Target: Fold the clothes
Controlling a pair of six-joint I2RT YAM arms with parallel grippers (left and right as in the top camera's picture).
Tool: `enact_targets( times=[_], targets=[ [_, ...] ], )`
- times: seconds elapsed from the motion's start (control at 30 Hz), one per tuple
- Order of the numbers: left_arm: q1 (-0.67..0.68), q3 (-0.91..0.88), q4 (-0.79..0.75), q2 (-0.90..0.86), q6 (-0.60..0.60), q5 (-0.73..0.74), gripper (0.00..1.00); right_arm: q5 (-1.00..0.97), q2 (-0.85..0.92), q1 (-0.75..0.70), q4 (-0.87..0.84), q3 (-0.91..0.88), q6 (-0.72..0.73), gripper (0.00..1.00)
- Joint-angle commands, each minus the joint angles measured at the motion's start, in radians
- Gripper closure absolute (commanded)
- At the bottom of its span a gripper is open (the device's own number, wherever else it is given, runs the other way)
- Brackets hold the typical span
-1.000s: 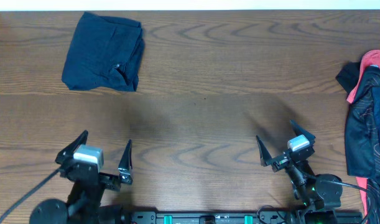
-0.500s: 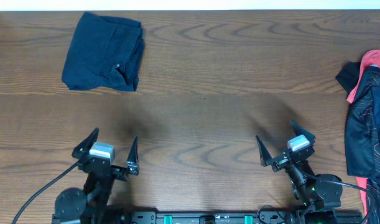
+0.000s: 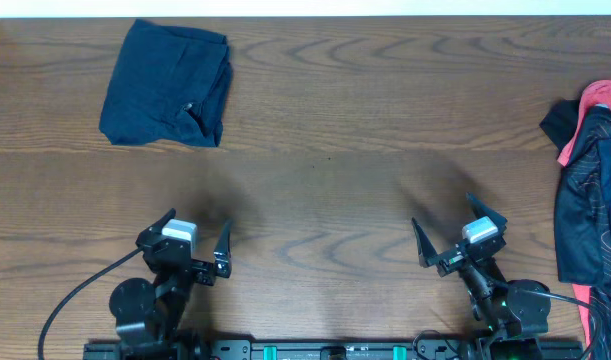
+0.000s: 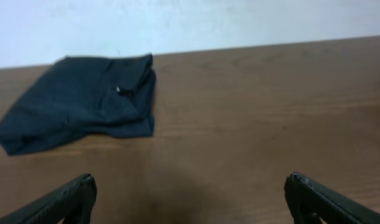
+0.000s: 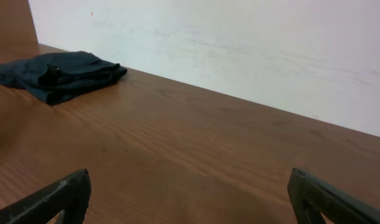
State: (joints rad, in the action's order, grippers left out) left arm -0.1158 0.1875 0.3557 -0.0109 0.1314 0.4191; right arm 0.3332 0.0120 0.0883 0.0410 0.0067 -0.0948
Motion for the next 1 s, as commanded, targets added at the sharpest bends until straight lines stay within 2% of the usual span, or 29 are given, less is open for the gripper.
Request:
enact_targets(
  times=[0.0,0.13,0.97],
  targets=[
    [0.004,-0.037,-0.018,0.009,-0.005,0.014,0.02,0.007,-0.005,0.004,0.004,-0.001,0.011,0.01],
    [0.005,-0.093,-0.05,0.009,-0.005,0.014,0.02,0.007,-0.005,0.004,0.004,-0.001,0.011,0.01],
    [0.008,-0.095,-0.062,0.007,-0.005,0.014,0.02,0.007,-0.005,0.004,0.004,-0.001,0.011,0.01]
  ],
)
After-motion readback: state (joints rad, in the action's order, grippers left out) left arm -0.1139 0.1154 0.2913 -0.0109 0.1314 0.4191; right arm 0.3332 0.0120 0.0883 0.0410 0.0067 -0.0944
